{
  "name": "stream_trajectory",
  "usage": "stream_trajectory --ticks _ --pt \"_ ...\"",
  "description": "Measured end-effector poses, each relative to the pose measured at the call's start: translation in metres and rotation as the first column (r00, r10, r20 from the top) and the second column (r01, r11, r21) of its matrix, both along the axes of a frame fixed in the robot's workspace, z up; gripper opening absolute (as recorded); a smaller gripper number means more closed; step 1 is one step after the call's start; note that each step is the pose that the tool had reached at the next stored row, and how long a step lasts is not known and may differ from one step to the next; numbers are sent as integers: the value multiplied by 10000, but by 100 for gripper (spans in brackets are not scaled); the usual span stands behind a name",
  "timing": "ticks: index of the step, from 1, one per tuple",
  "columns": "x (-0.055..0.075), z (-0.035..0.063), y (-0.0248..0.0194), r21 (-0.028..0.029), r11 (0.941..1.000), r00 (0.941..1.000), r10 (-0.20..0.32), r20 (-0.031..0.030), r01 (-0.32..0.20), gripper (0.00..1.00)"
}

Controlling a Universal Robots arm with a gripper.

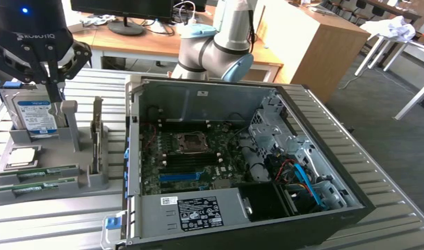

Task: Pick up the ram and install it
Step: 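Pick up the ram and move it above insertion slot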

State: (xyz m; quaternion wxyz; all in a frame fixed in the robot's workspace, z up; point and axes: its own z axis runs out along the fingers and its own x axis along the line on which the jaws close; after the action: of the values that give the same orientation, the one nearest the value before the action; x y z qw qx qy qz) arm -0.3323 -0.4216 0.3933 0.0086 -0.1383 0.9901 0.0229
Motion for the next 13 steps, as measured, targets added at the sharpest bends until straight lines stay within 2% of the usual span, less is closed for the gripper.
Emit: stream_trajectory --ticks 13 --pt "0 0 0 0 9978 9978 670 0 -670 10"
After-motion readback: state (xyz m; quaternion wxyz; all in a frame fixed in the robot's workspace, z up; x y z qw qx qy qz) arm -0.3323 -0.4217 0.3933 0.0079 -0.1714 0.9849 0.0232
